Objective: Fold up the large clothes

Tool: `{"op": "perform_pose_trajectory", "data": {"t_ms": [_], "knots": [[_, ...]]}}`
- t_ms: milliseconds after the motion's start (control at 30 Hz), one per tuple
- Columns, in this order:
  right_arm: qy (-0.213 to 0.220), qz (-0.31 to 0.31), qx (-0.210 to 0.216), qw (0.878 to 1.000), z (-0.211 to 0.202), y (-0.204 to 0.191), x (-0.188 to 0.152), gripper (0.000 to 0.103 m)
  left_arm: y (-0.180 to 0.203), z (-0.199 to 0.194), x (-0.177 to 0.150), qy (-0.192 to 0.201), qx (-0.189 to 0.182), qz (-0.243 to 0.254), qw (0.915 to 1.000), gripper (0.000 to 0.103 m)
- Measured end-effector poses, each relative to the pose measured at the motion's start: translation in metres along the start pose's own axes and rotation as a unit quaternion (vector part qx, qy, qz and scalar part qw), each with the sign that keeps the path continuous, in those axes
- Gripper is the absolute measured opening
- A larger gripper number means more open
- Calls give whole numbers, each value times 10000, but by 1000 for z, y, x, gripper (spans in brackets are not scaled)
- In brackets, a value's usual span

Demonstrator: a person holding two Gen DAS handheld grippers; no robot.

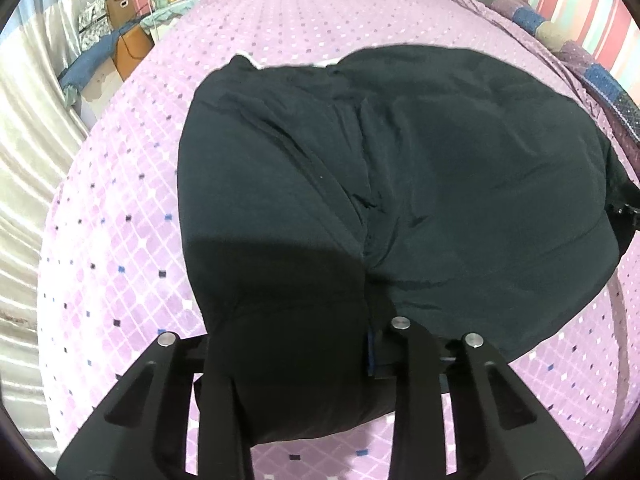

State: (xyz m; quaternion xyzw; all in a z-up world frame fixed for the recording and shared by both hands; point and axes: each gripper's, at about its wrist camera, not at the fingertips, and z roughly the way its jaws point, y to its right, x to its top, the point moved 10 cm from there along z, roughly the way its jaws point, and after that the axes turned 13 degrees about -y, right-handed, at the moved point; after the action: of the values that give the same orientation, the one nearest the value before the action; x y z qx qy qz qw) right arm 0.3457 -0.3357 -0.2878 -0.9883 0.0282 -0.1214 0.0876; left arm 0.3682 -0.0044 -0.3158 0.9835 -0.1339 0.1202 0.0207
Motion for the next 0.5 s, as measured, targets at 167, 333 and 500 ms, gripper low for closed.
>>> {"op": "perform_pose_trajectory", "data": {"t_ms": [167,333,500], "knots": [[235,-115,68,9996,-24,-8,10,22,22,-26,16,229,-148,78,9996,26],[596,-270,109,9978,-58,-24,21,21,47,-53,29,459,-211,201,9985,24],[1002,-487,92,9937,-92,-43,31,20,72,-81,48,708,-229,295,9968,22]]}}
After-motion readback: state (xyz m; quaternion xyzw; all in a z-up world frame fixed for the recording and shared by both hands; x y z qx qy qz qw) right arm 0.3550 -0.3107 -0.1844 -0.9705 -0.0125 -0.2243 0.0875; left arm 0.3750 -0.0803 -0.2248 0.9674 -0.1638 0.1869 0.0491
